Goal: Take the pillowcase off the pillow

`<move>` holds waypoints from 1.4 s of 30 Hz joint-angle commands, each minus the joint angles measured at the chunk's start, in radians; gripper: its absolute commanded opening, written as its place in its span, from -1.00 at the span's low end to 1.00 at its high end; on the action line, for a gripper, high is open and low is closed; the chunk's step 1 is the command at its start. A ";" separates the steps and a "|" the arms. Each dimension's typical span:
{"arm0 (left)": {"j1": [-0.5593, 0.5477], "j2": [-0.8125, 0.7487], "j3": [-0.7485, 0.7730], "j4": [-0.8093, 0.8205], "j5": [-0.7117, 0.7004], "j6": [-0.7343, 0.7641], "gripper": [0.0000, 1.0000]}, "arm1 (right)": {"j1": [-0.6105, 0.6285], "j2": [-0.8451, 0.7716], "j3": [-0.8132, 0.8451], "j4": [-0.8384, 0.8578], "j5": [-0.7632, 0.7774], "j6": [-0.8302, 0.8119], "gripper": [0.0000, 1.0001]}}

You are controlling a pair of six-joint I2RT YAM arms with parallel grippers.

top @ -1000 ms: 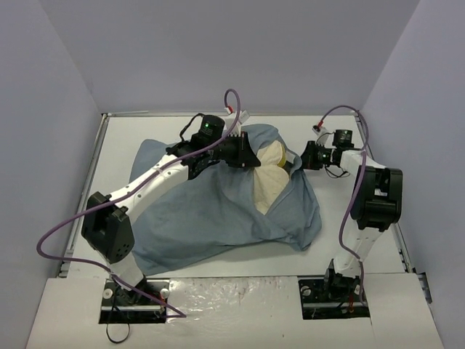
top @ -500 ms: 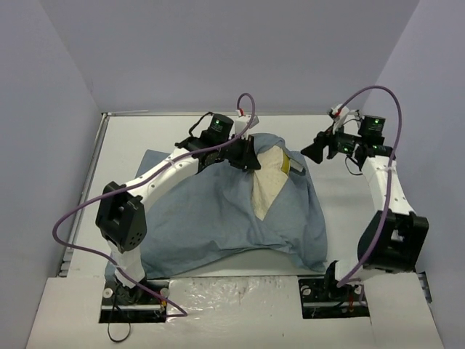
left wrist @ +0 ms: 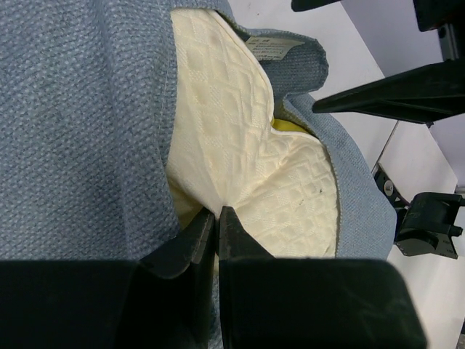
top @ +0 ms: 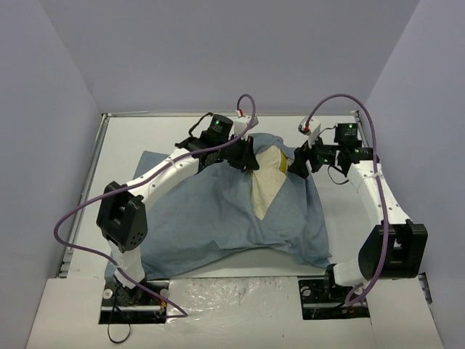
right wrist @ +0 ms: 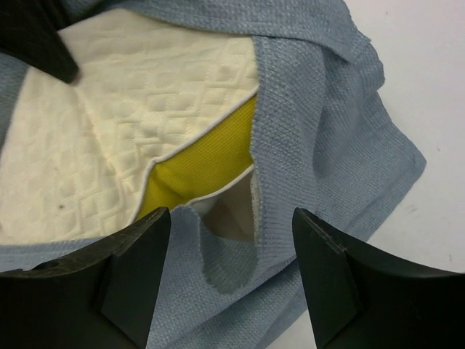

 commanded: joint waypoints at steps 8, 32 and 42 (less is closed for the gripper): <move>-0.064 -0.085 0.055 0.060 0.048 0.009 -0.95 | 0.109 0.111 0.068 0.108 0.315 0.070 -0.27; -0.082 -0.172 0.133 0.175 0.033 0.025 -0.95 | 0.022 0.454 0.139 0.227 0.214 0.366 -1.00; 0.070 -0.249 -0.017 0.448 -0.111 -0.161 -0.95 | -0.131 0.360 0.036 0.153 -0.070 0.183 -1.00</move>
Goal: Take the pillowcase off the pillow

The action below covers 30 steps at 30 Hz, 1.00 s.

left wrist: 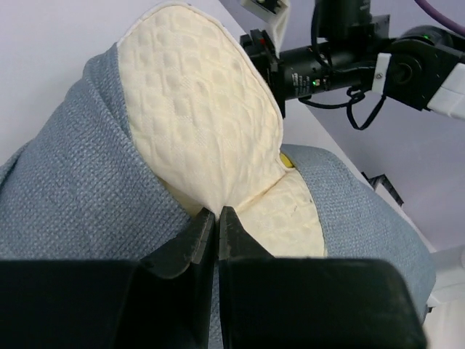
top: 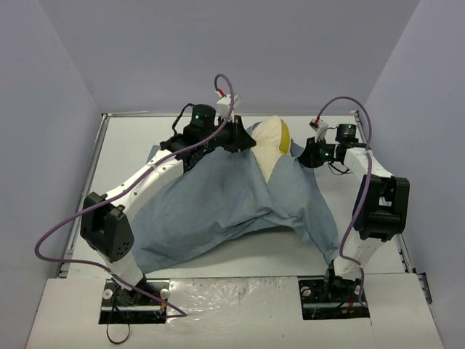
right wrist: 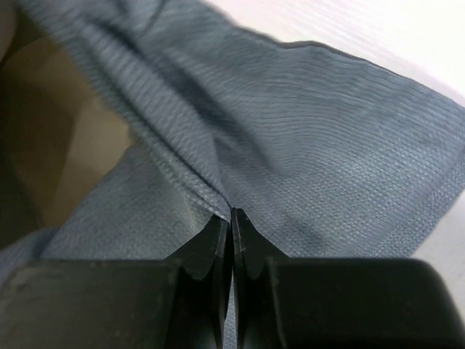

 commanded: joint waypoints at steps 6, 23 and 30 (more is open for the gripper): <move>0.032 -0.051 -0.021 0.328 -0.069 -0.135 -0.95 | -0.030 -0.206 -0.058 -0.116 -0.091 -0.206 -0.38; 0.041 0.209 0.108 0.369 -0.281 -0.168 -0.95 | 0.028 -0.665 -0.091 -0.475 0.140 -0.349 0.86; 0.041 0.166 0.108 0.356 -0.279 -0.162 -0.95 | 0.177 -0.598 -0.184 -0.337 0.427 -0.332 1.00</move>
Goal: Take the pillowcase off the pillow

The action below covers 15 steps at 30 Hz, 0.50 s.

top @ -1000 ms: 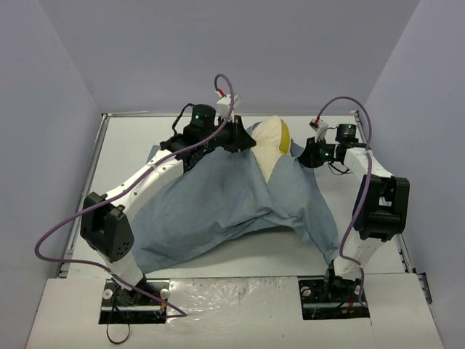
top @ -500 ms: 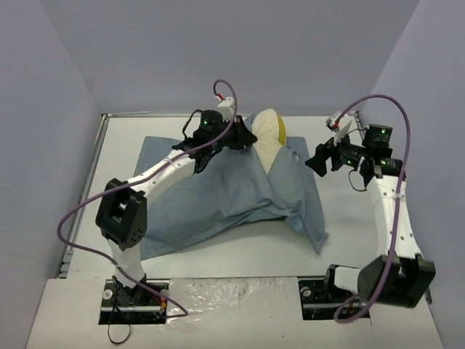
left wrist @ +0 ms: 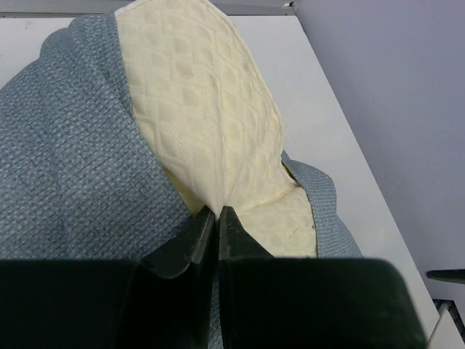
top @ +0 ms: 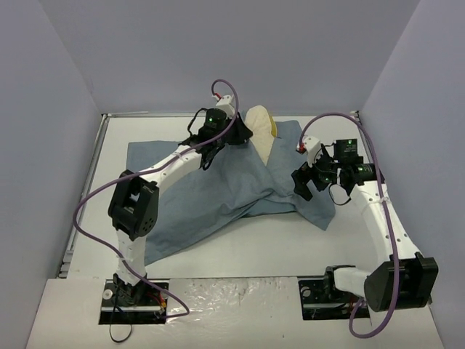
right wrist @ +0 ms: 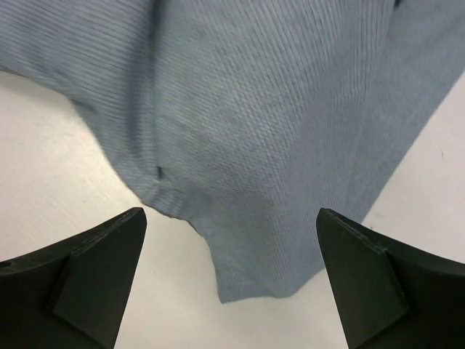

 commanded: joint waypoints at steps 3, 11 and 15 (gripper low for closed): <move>0.015 -0.129 0.061 0.090 -0.014 -0.006 -0.95 | 0.005 0.075 -0.033 0.110 0.234 -0.012 1.00; 0.035 -0.176 0.028 0.101 0.009 -0.026 -0.95 | 0.007 0.145 -0.088 0.135 0.115 -0.185 0.72; 0.045 -0.207 0.015 0.097 0.019 -0.032 -0.95 | 0.007 0.170 -0.094 0.129 0.089 -0.275 0.14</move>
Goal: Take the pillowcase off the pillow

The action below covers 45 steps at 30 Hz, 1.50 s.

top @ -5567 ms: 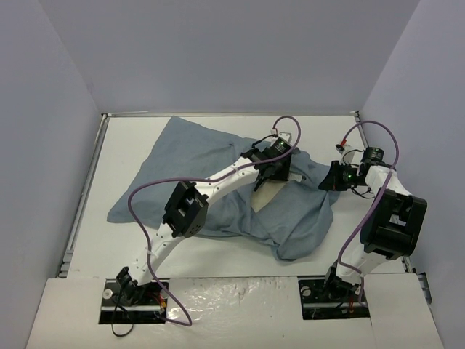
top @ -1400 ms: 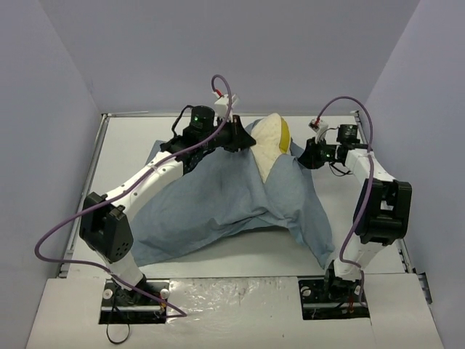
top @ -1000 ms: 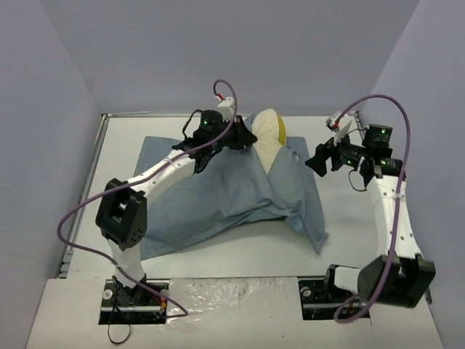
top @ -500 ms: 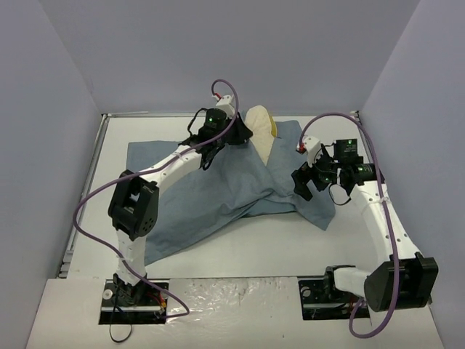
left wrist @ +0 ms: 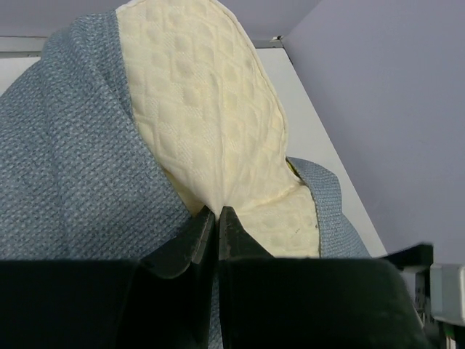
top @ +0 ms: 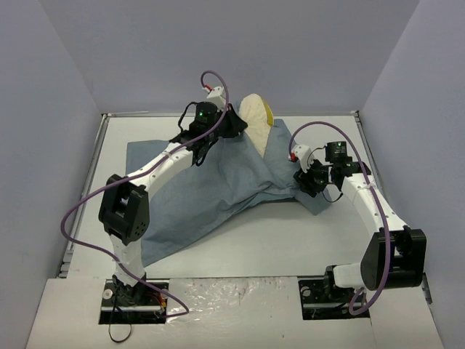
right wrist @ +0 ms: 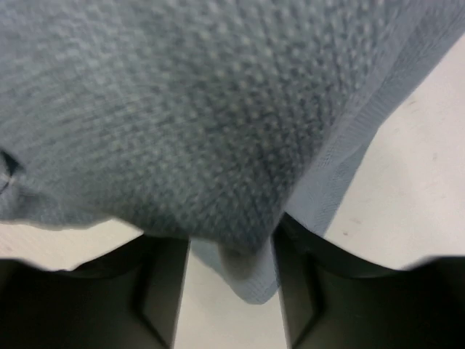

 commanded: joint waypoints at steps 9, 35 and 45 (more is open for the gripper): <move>0.065 -0.232 -0.094 0.145 0.054 -0.086 -0.95 | -0.094 -0.115 -0.046 -0.012 -0.179 -0.197 -1.00; 0.341 -0.487 -0.228 0.401 0.101 -0.365 -0.95 | -0.237 0.002 -0.206 -0.077 -0.121 -0.450 -1.00; 0.297 -0.372 -0.199 0.585 0.247 -0.589 -0.95 | 0.058 -0.013 -0.220 -0.010 0.012 -0.337 -1.00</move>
